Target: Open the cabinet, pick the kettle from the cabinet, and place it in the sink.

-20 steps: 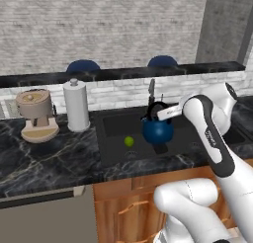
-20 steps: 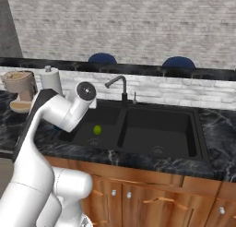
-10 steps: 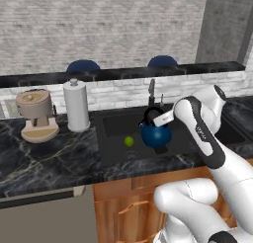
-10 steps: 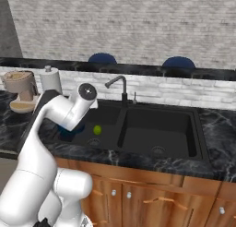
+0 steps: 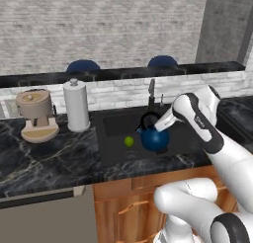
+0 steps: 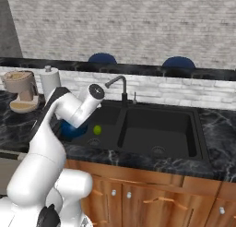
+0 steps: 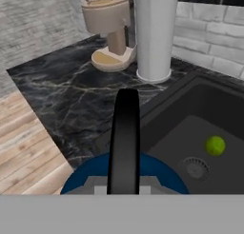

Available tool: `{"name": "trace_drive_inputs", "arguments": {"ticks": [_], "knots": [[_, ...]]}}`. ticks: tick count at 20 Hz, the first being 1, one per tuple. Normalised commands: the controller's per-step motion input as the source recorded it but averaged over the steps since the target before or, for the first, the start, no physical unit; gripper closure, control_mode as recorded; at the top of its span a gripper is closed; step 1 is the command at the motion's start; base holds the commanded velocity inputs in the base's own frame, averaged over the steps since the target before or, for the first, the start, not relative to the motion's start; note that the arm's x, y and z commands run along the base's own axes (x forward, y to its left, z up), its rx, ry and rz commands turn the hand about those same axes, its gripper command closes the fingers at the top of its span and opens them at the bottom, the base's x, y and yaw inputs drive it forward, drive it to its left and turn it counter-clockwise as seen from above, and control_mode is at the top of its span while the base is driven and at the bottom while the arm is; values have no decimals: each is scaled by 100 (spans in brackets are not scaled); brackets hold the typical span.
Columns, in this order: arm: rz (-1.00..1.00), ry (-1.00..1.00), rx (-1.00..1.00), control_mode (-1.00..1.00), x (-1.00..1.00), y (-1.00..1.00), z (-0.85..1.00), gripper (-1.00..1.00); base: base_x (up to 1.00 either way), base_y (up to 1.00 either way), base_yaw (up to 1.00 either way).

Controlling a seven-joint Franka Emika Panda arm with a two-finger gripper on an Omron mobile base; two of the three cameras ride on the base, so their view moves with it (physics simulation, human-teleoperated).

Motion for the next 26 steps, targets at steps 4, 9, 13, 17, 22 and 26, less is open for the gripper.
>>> {"name": "trace_drive_inputs", "arguments": {"ticks": [4,9,13,17,22,26], "knots": [[16,0,0,-100,16,0,-23,100,0,0,0],[10,0,0,-100,27,-1,-11,100,0,0,0],[6,0,0,-100,26,-1,-11,100,0,0,0],[1,0,0,-100,27,4,-15,100,0,0,0],[0,0,0,-100,22,10,-19,100,0,0,0],[0,0,0,-100,15,8,-22,100,0,0,0]]}}
